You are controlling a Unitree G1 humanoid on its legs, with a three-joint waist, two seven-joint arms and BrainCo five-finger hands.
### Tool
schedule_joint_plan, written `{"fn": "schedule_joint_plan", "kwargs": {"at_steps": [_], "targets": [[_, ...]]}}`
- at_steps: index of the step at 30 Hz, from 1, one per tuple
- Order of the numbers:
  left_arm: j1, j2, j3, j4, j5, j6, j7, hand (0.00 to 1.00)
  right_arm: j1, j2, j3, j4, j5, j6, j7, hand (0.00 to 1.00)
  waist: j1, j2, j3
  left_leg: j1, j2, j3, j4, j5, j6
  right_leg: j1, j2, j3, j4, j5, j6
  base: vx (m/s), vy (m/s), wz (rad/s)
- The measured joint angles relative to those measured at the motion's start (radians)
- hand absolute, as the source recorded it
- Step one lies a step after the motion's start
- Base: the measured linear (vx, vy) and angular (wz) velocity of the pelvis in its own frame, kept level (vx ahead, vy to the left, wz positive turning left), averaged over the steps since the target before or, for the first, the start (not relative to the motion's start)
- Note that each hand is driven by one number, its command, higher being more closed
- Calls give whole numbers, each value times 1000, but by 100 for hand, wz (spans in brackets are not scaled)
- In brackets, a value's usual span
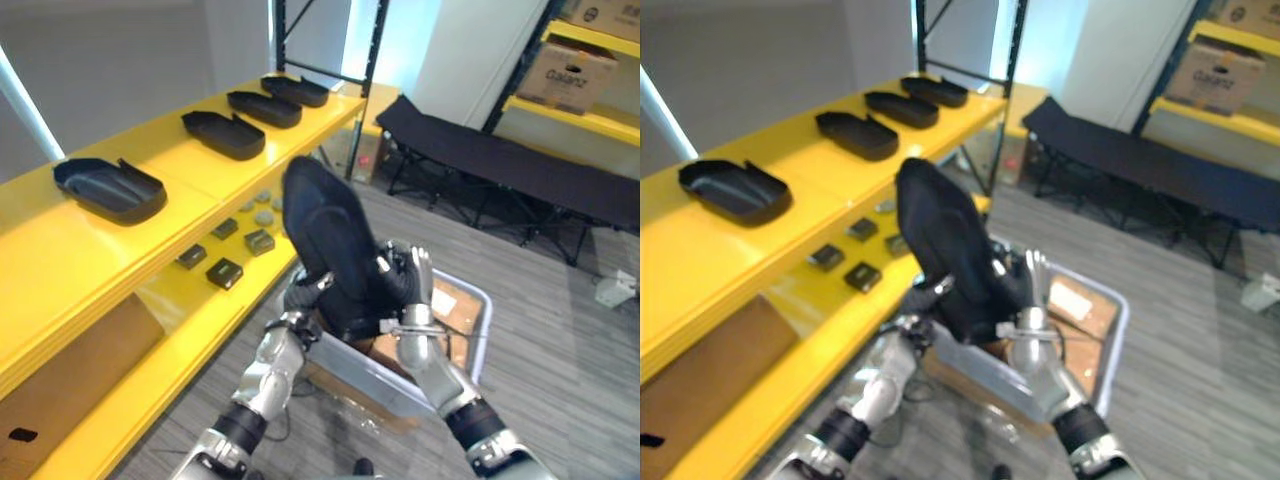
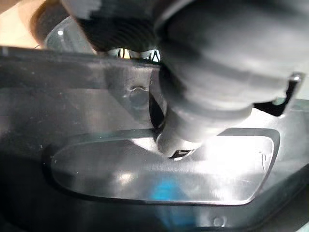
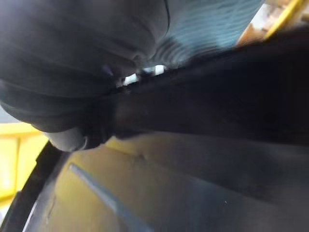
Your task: Walk over and take plastic housings, then place them on the shelf
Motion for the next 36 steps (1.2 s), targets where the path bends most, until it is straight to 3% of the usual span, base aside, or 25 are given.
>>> {"fn": "schedule_joint_plan", "kwargs": {"at_steps": [1, 3, 7, 10, 17, 19, 21, 25, 29, 33, 36], "targets": [[-1, 0, 1, -8, 18, -2, 13, 100, 0, 0, 3, 0, 14, -15, 7, 0, 0, 1, 2, 0, 1, 0, 0, 0, 0, 0, 1, 0, 0, 0, 0, 0, 0, 0], [-6, 1, 9, -37, 162, -29, 90, 100, 1, 2, 32, -13, 47, -53, 17, 0, 0, 3, 10, 0, 4, 0, 1, -2, -3, 0, 4, 0, 0, -1, -2, 0, 0, 0], [-6, 8, 22, -108, 354, -66, 133, 100, 11, 2, 24, -44, 112, -85, 18, 0, 3, 6, 19, -2, 7, -2, 4, -4, -5, 0, 8, -3, 0, -3, -5, 0, 0, 0], [-5, 8, 26, -160, 429, -69, 143, 100, 27, 2, -2, -77, 109, -121, 15, 0, 3, 7, 20, -2, 8, -1, 6, -5, -6, 0, 9, -3, 0, -3, -5, 0, 0, 0], [3, 3, 48, -277, 681, -76, 266, 100, 35, -8, -97, -207, 112, -127, 22, 0, 0, 17, 41, -1, 10, 9, 18, -15, -7, 1, 13, 7, 0, -6, -5, 0, 0, -5], [14, 3, 68, -303, 753, -75, 290, 100, 57, -25, -164, -287, 171, -131, 60, 0, 0, 22, 44, 0, 10, 9, 18, -15, -7, 1, 15, 7, 0, -7, -4, 0, 0, 0], [56, 0, 118, -349, 856, -73, 338, 100, 100, -47, -268, -373, 336, -137, 174, 0, -4, 23, 44, 0, 10, 12, 18, -16, -9, 0, 16, 9, 0, -7, -3, 0, 0, -2], [128, 8, 222, -385, 985, -41, 445, 100, 209, -69, -429, -443, 436, -133, 225, 0, -6, 24, 45, 5, 10, 34, 18, -26, -9, -7, 19, 28, 0, -9, 0, -5, -2, -12], [159, 8, 249, -399, 1057, 4, 523, 100, 294, -70, -474, -469, 452, -116, 235, 0, -24, 24, 45, 5, 8, 42, 18, -32, -8, -12, 17, 35, 0, -11, 3, -8, -2, -9], [160, 7, 255, -400, 1061, 52, 572, 100, 361, -47, -509, -468, 484, -114, 233, 0, -38, 28, 43, 3, 7, 64, 19, -38, -9, -27, 18, 58, 0, -10, 4, -10, -6, -16], [167, 6, 276, -400, 1033, 47, 580, 100, 435, 10, -527, -448, 574, -118, 240, 0, -59, 35, 45, 1, 8, 73, 19, -42, -10, -34, 18, 69, 0, -10, 5, 1, -9, -12]]}}
